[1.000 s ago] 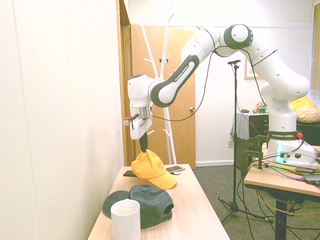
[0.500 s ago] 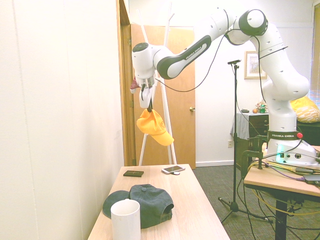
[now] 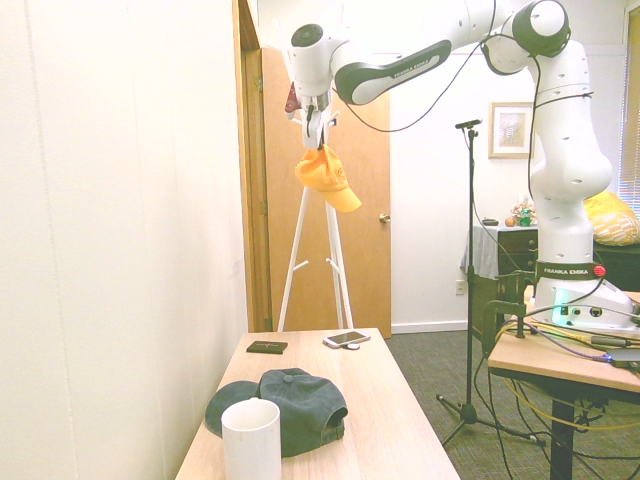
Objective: Hang the cap
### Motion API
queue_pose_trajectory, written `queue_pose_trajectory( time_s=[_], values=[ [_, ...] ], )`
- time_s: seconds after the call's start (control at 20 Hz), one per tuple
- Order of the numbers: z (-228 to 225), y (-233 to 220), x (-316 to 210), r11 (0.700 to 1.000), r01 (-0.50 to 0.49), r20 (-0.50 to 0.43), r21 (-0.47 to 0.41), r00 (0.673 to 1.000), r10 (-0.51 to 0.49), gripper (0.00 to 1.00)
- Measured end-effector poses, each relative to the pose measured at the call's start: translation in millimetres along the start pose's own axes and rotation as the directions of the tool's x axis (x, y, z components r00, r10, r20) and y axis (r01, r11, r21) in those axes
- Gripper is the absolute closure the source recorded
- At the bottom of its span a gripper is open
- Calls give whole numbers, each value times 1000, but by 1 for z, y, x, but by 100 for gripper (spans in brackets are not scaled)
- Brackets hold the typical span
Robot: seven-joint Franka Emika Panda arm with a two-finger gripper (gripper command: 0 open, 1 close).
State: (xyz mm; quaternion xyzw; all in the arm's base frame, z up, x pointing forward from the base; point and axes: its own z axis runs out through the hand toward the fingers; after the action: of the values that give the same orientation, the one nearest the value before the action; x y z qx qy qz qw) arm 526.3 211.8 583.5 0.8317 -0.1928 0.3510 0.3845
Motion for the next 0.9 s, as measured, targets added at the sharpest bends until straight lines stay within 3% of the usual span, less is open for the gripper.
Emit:
queue_pose_trajectory(
  time_s=[0.3, 0.65, 0.9],
  values=[
    [-6, 53, 33, 996, 16, -96, -90, 995, -25, 100],
    [-51, 109, 80, 995, -18, -165, -101, 986, 1, 100],
    [-52, 127, 93, 992, -42, -170, -116, 985, 22, 100]
  ],
)
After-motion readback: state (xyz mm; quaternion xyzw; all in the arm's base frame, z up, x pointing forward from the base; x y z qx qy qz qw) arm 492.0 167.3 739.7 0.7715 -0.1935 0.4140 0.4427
